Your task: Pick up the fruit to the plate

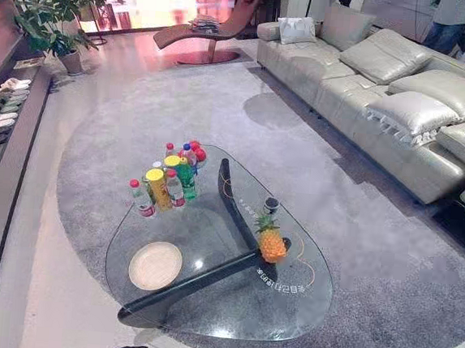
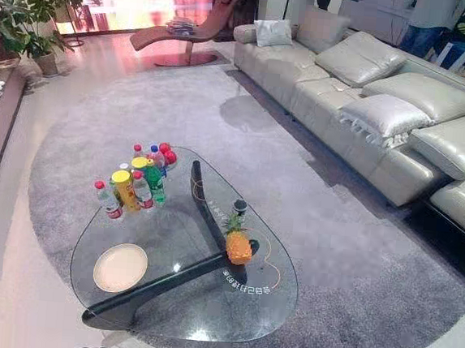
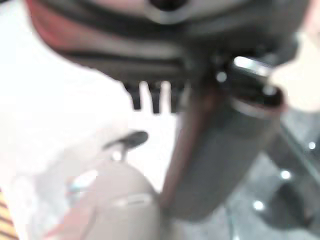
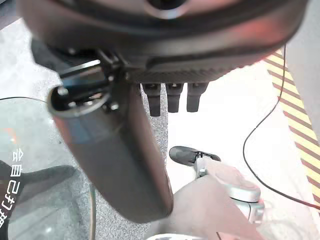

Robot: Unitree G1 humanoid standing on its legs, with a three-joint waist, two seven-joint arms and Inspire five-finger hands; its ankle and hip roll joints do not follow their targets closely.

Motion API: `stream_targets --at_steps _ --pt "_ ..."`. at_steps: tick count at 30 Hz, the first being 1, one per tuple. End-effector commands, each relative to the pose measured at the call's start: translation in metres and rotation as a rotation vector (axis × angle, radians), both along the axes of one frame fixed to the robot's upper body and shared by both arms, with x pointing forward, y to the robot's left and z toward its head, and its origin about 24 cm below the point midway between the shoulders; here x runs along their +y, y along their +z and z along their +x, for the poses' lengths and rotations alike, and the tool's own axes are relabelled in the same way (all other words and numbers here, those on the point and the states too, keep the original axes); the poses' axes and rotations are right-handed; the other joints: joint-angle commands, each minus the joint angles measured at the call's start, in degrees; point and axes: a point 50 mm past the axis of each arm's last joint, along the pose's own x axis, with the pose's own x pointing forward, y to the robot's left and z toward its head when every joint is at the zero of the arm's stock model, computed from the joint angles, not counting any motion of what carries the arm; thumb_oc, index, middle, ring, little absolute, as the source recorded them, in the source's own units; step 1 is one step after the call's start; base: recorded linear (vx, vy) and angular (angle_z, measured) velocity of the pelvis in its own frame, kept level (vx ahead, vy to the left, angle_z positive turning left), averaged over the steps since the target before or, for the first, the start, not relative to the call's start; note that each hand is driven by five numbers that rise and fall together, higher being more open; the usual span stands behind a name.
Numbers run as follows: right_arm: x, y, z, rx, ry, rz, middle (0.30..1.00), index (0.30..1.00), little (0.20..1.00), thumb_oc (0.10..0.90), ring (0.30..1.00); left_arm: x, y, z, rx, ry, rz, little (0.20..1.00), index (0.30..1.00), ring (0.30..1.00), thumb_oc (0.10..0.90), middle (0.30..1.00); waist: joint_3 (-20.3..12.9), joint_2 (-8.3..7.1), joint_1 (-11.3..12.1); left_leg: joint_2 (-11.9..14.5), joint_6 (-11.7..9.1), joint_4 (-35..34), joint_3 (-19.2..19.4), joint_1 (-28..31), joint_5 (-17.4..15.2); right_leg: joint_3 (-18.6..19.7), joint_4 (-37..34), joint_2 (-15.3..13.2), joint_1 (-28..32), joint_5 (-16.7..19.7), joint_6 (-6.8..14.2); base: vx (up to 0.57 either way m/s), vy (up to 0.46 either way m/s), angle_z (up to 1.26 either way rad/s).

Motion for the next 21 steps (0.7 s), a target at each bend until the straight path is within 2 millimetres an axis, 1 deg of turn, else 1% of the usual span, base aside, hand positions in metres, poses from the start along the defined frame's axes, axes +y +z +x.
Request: stream_targets --at_steps 1,13,21 --pt "-0.0108 0.0079 0.022 -0.05 -0.004 -0.052 0.9 0.9 0.9 0.8 0.9 0.0009 0.0041 0.0193 -0.041 -0.012 -0.004 0.9 0.9 0.9 0.8 0.9 2.29 -0.02 1.99 5.02 -0.59 0.34 2.77 1.67 0.93 -1.92 -0.07 -5.25 -0.96 3.39 2.28 0.05 -0.134 -0.97" --pt "-0.0076 0.006 0.0185 -0.044 -0.013 -0.043 0.9 0.9 0.9 0.8 0.9 0.0011 0.0029 0.0145 -0.028 0.003 -0.011 0.9 0.9 0.9 0.8 0.9 1.92 -0.32 2.25 5.04 -0.55 0.34 2.63 1.88 0.79 -1.95 -0.07 -5.07 -0.71 3.2 2.22 0.0 0.0 0.0" --pt "-0.0094 0.0063 0.0171 -0.041 -0.013 -0.045 0.9 0.9 0.9 0.8 0.9 0.0026 0.0036 0.0161 -0.026 0.015 -0.009 0.9 0.9 0.9 0.8 0.9 1.84 -0.34 2.14 5.11 -0.57 0.34 2.6 2.03 0.82 -1.94 -0.07 -5.07 -0.45 3.14 2.22 0.0 0.0 0.0"
